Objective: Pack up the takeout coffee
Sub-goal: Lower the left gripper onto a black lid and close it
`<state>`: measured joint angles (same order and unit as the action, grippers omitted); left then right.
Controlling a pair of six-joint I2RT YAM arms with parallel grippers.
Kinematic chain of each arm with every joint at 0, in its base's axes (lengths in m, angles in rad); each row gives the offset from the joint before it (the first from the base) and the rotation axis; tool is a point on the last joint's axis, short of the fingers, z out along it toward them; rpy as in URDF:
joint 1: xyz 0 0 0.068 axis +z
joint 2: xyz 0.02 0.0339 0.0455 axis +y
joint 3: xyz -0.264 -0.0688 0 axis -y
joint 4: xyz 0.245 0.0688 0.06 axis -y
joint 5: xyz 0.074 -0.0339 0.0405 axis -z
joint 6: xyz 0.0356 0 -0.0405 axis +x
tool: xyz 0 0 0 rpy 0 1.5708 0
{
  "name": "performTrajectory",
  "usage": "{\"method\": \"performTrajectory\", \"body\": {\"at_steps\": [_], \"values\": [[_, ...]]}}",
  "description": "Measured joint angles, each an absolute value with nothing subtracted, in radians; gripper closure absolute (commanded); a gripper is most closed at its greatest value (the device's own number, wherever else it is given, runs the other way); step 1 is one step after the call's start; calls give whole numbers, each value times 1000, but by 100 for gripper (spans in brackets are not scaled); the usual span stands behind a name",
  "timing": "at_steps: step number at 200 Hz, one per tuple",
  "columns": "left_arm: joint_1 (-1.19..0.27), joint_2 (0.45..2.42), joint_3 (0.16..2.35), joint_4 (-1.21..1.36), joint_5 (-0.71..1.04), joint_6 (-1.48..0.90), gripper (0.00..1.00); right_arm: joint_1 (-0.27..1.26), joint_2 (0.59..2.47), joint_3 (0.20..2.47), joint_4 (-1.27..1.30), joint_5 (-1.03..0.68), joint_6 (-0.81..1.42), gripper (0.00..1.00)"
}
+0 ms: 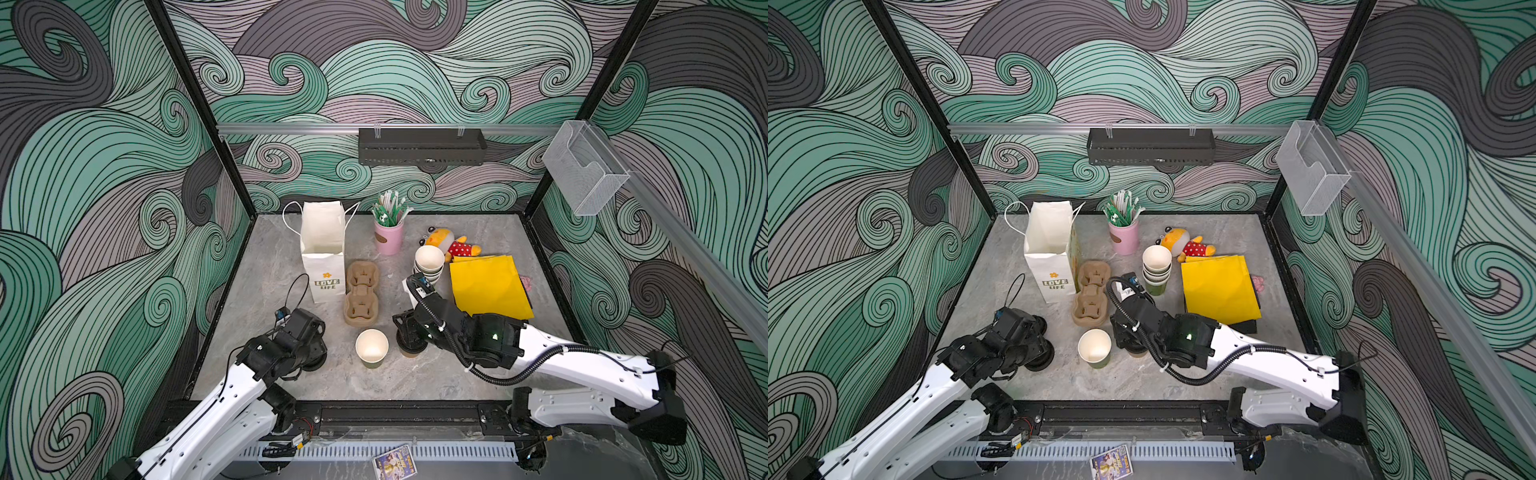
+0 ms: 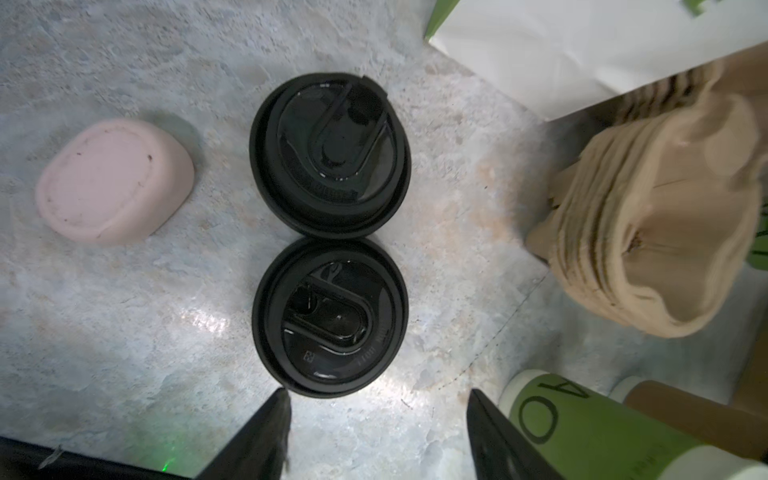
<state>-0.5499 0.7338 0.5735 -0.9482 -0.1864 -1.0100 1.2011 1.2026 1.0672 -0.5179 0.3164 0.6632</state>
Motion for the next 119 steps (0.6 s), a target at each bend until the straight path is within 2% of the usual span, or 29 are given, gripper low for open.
{"method": "performTrajectory", "body": {"at_steps": [60,119], "values": [[-550,852,573,-919,-216,-976,17,1200,1231,1062,-519,318,670,63],[-550,924,523,-860,-265,-976,17,1200,1231,1062,-520,318,671,61]]}}
